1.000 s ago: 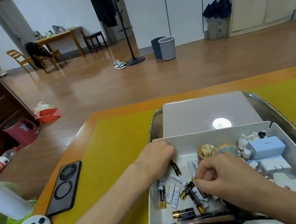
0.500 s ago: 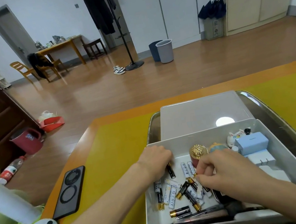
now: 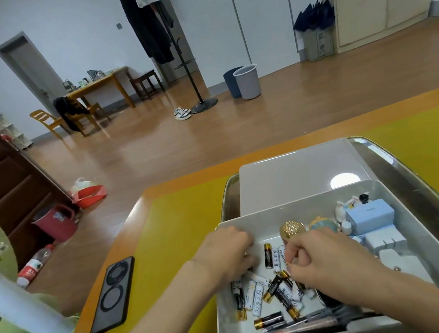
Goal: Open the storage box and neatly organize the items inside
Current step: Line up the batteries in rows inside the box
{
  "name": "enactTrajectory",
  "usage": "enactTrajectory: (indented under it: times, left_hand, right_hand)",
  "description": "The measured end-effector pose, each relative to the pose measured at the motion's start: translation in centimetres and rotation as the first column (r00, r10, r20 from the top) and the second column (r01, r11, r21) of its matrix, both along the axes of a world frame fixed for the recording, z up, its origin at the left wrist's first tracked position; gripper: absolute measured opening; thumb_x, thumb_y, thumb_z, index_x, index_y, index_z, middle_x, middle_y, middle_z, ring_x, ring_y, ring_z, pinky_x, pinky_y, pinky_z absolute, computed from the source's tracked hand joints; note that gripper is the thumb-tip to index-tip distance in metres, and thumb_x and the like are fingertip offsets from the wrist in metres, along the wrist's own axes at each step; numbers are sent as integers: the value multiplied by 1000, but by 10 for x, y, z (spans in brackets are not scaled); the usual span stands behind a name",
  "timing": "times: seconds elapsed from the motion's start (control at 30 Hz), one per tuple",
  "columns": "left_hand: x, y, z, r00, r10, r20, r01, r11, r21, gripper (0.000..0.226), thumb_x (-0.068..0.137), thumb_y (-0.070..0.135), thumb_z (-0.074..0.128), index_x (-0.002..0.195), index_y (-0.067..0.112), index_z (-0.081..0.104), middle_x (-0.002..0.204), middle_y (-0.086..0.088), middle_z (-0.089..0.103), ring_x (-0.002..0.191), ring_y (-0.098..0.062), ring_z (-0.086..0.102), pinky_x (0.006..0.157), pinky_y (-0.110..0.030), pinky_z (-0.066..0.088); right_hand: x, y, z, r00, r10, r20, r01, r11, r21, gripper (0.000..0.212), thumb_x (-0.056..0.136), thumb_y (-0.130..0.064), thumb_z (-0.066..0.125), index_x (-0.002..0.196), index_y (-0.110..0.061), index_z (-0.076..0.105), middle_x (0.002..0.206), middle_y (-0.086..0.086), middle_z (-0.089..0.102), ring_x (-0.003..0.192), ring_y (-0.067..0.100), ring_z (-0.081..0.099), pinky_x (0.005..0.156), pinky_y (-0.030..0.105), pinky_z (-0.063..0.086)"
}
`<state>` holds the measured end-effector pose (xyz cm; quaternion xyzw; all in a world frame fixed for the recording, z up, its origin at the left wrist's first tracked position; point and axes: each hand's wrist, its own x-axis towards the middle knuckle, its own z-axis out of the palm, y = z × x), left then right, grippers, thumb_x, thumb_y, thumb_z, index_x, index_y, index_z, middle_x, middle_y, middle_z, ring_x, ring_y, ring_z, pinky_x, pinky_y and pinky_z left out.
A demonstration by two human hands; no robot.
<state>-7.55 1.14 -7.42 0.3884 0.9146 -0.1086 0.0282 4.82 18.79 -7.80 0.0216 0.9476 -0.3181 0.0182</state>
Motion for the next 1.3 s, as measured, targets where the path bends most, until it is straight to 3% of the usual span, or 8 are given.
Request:
enactTrajectory:
  times: [0.13,0.27,0.37,0.5,0.6,0.8,1.1,1.3]
  left_hand:
    - [34,-37,10,996,87,-16,-69,882,466,26,97,40,48,112,31,67,110,17,61,105,-3,52,83,-28,50]
    - [48,-52,11,986,166,-22,-127,823,554,30,98,39,49,123,32,63,121,18,57,115,-1,47,88,-21,44]
    - [47,-57,10,986,167,-24,-124,813,569,29,98,36,51,123,31,63,119,16,58,112,-3,48,77,-18,37]
    - [51,-64,2,995,96,-11,-75,836,543,26,96,34,55,120,30,64,115,14,58,107,-7,47,71,-22,35]
    - [45,-68,0,998,52,-27,-35,898,438,27,94,36,57,119,28,64,118,11,59,107,-12,46,74,-27,40]
    - [44,-62,-1,999,33,18,-34,997,68,30,95,36,48,110,18,66,122,-1,62,124,-24,46,113,-48,27]
    - [45,-39,-4,984,150,92,-147,988,-42,31,92,24,60,122,17,58,120,-6,57,114,-27,57,77,-34,39]
    - [42,-29,-9,976,205,73,-208,978,32,23,93,16,56,117,18,58,119,-6,60,112,-27,59,74,-32,37]
  right_hand:
    - [-8,-5,-4,1000,5,-21,-3,997,77,15,86,-24,55,91,-33,66,74,-11,64,74,5,60,72,33,55]
    - [-15,-21,-9,990,140,35,-144,939,313,24,92,-25,53,112,-32,63,99,-6,66,89,18,61,74,36,52]
    - [-18,-26,-13,965,253,65,-256,867,427,29,93,-30,57,121,-32,65,112,-6,66,100,18,62,80,38,54]
    - [-19,-32,-22,969,247,-23,-213,877,431,38,90,-60,53,112,-33,66,103,-12,68,90,11,62,70,34,51]
    - [-22,-47,-32,958,278,-61,-225,871,437,53,81,-71,55,123,-38,59,104,-15,66,90,10,60,64,32,41]
    - [-37,-69,-37,930,367,-1,-314,796,517,38,84,-59,65,110,-32,67,106,-8,68,98,17,63,74,37,53]
    - [-41,-53,-28,878,479,3,-408,745,527,30,88,-41,70,114,-26,72,109,-4,73,100,16,65,81,30,49]
    - [-39,-48,-27,854,520,-26,-424,724,544,17,92,-36,63,102,-25,70,101,-5,64,97,18,59,73,36,49]
